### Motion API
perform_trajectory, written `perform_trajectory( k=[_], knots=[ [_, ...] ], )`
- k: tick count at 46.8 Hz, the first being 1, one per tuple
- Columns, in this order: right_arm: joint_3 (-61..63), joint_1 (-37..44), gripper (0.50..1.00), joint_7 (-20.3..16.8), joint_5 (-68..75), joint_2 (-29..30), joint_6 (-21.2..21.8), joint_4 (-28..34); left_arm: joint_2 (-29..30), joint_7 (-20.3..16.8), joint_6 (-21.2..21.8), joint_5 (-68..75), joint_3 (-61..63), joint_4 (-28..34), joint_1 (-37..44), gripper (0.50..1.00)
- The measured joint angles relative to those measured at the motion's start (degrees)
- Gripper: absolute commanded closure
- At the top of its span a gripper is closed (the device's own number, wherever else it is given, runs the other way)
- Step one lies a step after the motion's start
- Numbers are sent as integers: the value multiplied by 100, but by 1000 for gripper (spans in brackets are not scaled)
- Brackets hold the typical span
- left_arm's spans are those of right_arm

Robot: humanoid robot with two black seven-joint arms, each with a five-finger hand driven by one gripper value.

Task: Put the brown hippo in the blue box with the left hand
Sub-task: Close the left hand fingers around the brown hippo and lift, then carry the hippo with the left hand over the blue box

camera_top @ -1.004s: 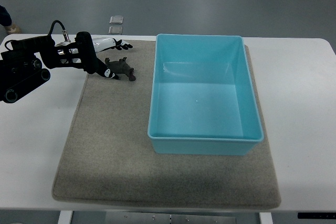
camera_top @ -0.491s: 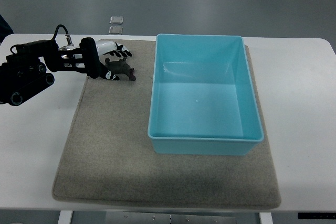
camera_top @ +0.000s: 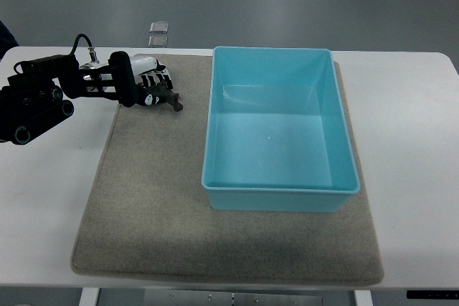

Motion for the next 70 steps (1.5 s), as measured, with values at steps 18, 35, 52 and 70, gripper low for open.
perform_trajectory(
  k=[18, 35, 52, 70],
  knots=[
    [0, 0, 564, 0, 0, 0, 0, 0, 64, 147, -12, -117, -86, -114, -518, 1000],
    [0, -1, 564, 1, 0, 0, 0, 0, 177, 135, -85, -99, -352, -1217, -1269, 1000],
    [-4, 0, 564, 0, 0, 0, 0, 0, -169, 120, -504, -34, -263, -2293, -1257, 1000],
    [0, 0, 564, 0, 0, 0, 0, 0, -666, 75, -1343, -12, 2, -2293, -1096, 1000]
  ],
)
